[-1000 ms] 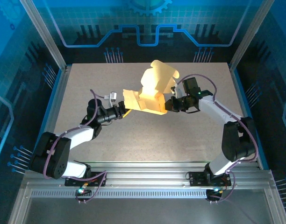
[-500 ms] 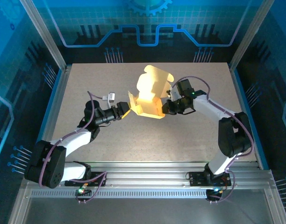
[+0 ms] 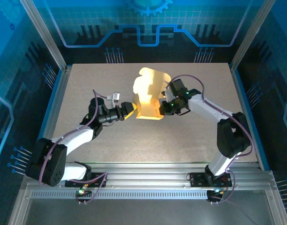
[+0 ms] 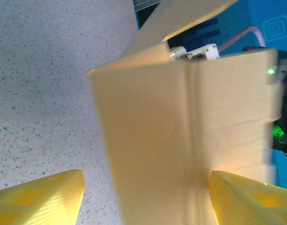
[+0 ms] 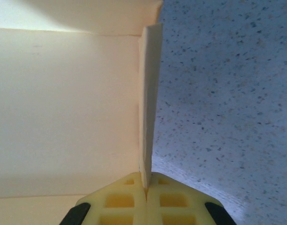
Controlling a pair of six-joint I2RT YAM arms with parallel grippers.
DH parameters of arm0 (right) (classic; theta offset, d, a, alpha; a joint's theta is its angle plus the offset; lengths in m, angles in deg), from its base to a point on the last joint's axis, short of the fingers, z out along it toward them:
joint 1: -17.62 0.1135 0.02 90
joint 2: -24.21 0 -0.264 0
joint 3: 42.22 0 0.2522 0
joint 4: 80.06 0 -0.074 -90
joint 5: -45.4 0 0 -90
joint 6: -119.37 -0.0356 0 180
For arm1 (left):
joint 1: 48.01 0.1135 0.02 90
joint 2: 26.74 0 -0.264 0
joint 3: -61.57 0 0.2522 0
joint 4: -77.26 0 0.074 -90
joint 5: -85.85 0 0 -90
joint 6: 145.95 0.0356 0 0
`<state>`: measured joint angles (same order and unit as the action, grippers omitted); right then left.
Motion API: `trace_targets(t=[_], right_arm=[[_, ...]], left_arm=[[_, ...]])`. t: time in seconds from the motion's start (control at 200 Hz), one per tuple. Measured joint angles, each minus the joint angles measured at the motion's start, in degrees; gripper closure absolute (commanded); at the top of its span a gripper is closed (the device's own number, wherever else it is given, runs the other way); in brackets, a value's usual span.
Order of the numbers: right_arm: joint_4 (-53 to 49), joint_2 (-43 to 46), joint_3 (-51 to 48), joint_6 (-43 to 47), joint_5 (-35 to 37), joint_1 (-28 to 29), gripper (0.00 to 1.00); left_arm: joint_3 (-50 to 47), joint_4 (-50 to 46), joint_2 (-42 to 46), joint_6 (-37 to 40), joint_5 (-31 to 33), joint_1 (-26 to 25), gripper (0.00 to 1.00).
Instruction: Fold the paper box
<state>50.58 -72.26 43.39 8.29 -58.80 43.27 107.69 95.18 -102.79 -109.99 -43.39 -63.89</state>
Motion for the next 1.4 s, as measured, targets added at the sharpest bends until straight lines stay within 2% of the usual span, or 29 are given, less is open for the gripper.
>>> trace_targets(t=[0.21, 0.37, 0.47, 0.58, 0.76, 0.905, 0.986, 1.081, 1.201, 1.246, 1.316, 1.401], right_arm=[[-4.5, 0.0, 3.5, 2.4, 11.3, 4.8, 1.00], [-5.4, 0.0, 4.4, 3.4, 15.0, 5.8, 1.00], [-6.2, 0.0, 4.7, 3.6, 16.2, 5.9, 1.00], [-7.5, 0.0, 5.9, 4.2, 18.6, 6.6, 1.00], [-9.6, -0.5, 8.5, 4.2, 23.0, 8.4, 1.00], [-9.9, -1.4, 8.5, 3.8, 23.2, 8.0, 1.00], [-9.8, -1.5, 8.2, 3.3, 22.6, 7.2, 1.00], [-9.6, -1.5, 7.3, 2.6, 21.2, 5.8, 1.00], [-9.4, -1.9, 6.2, 1.8, 19.3, 4.1, 1.00], [-9.4, -2.2, 6.1, 1.6, 18.9, 3.8, 1.00], [-9.2, -2.8, 6.1, 1.4, 18.0, 3.7, 1.00], [-8.7, -3.5, 6.1, 1.3, 17.1, 3.7, 1.00]], left_arm=[[1.6, -3.7, -2.7, 1.0, 0.0, -0.2, 0.28], [1.9, -5.1, -3.2, 1.9, 0.3, -0.3, 0.46], [1.9, -5.7, -4.0, 1.7, 0.6, -0.5, 0.49], [2.1, -6.7, -5.0, 1.8, 0.9, -0.9, 0.46], [3.1, -9.0, -5.6, 3.0, 2.1, -1.7, 0.31], [3.1, -8.9, -5.3, 3.0, 2.2, -1.7, 0.26], [3.0, -9.0, -4.0, 3.1, 2.6, -1.7, 0.19], [2.0, -9.3, -1.5, 3.1, 3.7, -1.7, 0.20], [0.1, -9.4, 0.7, 3.1, 4.8, -1.7, 0.34], [-0.5, -9.2, 0.9, 2.8, 5.0, -1.7, 0.36], [-1.4, -8.4, 0.9, 1.6, 4.9, -1.7, 0.34], [-2.6, -6.5, 0.9, 0.4, 5.0, -1.7, 0.23]])
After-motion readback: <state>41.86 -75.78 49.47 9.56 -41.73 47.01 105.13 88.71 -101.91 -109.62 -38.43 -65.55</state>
